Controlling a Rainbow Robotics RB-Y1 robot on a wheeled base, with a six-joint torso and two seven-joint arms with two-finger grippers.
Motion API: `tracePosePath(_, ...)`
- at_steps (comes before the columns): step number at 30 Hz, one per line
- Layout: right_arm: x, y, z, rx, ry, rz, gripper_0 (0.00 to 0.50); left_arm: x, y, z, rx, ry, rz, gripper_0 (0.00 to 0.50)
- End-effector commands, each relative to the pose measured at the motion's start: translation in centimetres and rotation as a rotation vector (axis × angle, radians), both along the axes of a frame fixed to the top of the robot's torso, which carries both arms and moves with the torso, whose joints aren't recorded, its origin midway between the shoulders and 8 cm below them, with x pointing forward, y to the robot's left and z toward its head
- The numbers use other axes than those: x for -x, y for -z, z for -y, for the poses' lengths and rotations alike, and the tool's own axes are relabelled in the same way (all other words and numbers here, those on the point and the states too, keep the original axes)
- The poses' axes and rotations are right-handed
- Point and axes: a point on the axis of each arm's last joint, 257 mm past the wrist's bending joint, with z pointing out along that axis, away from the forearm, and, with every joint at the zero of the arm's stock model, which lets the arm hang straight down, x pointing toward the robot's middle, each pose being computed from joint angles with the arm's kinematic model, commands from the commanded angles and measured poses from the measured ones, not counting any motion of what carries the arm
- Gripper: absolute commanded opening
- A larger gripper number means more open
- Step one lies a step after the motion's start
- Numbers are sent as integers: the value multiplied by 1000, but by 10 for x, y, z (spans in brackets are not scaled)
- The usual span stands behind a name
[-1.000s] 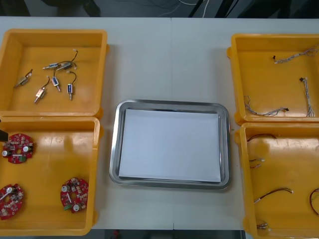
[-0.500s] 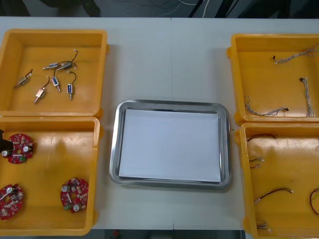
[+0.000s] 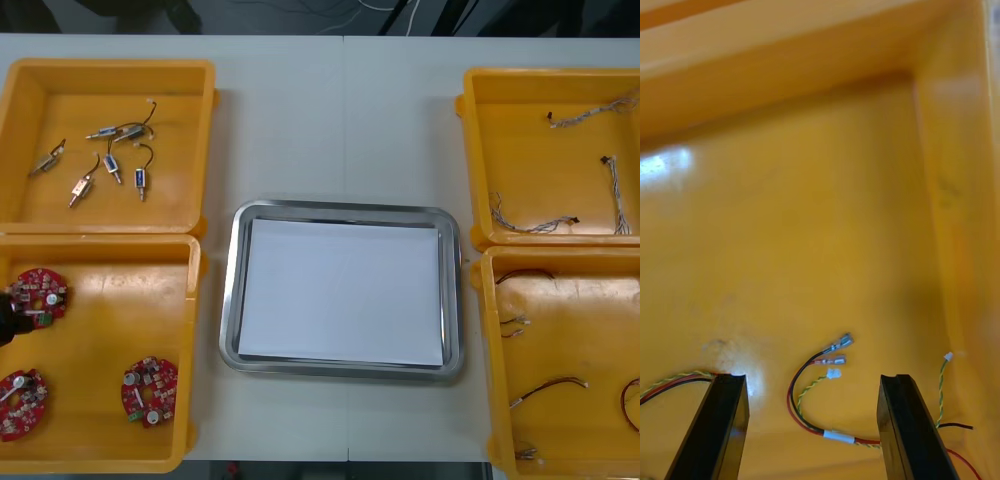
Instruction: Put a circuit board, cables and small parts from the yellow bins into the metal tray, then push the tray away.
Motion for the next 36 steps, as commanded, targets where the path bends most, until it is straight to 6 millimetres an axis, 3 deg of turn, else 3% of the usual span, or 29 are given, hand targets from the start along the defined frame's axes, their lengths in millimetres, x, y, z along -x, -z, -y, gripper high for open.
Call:
tracePosePath(1,10,15,11,10,12,-47,500,14,13,-8,42,-132,-2,500)
tracePosePath(7,11,40,10,-32,43,-61,500,26,29,-12,36,-158,-26,500)
tracePosePath(19,21,72,7,-41,63,-87,500,33,60,-15,50,-177,-40,500)
tracePosePath(27,29,83,11,-29,74,-79,500,36,73,-18,54,-180,-54,500)
tracePosePath(36,23,87,3,-52,95,-54,500,38,82,-22,49,-179,-65,500)
